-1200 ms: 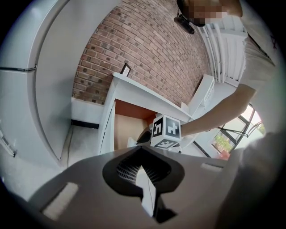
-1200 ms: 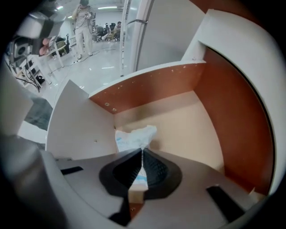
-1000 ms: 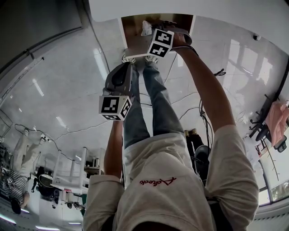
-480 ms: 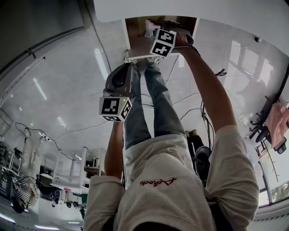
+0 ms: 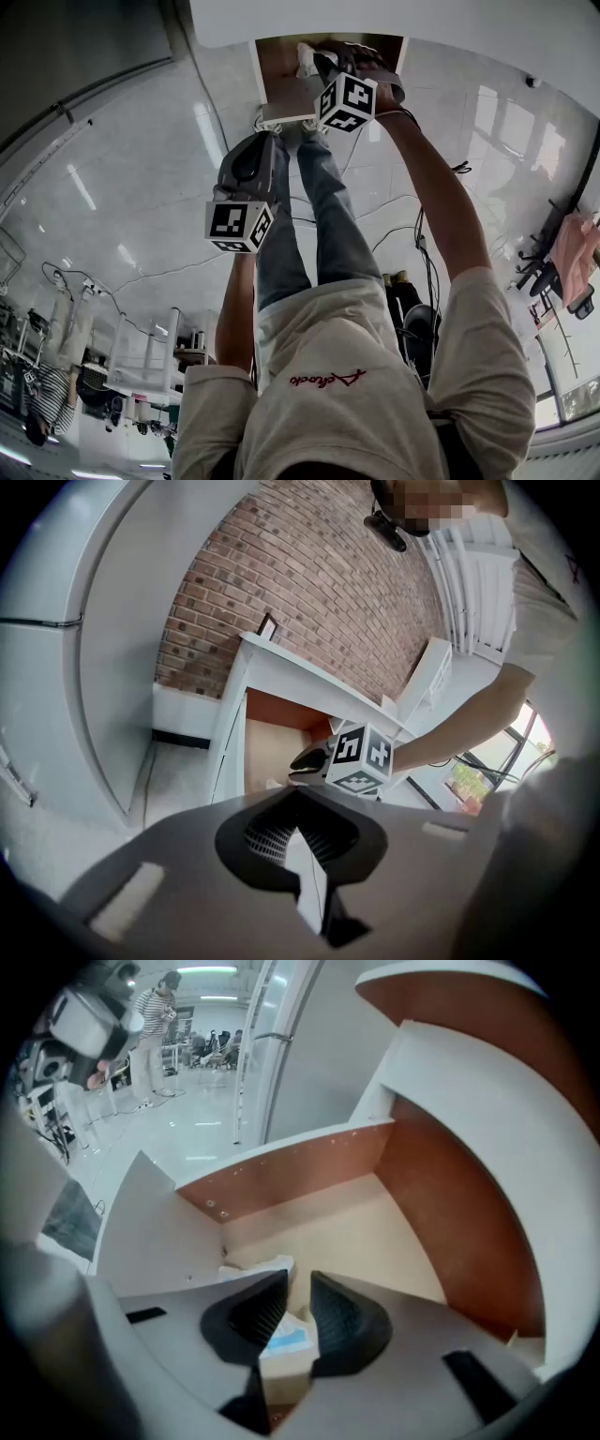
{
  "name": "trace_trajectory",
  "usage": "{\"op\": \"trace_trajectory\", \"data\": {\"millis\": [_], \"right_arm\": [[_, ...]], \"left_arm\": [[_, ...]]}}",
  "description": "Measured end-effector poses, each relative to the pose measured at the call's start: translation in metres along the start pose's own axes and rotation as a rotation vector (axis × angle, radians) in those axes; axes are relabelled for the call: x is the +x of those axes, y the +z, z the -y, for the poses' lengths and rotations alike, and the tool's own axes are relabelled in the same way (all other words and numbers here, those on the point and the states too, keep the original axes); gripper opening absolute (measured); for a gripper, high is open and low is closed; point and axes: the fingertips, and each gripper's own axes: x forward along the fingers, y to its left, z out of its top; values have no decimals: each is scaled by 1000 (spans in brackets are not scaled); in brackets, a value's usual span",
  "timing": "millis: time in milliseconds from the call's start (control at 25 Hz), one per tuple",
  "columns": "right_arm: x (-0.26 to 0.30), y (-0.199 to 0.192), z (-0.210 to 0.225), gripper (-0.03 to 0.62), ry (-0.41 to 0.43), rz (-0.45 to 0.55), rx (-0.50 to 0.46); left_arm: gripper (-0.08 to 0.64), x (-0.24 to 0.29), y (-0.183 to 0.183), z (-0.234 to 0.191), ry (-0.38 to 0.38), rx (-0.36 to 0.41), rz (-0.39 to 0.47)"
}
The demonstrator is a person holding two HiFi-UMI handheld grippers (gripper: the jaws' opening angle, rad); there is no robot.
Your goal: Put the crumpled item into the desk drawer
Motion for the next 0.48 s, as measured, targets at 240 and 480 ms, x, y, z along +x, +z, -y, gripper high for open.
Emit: {"op": "trace_trajectory", "data": {"millis": [240, 480], "right_arm": [[-33, 9, 7, 23, -115, 85, 97], [-63, 9, -12, 14, -151, 144, 225]], "left_arm": [[8, 1, 3, 5, -4, 12, 0], [8, 3, 3, 10, -17, 30, 0]]}}
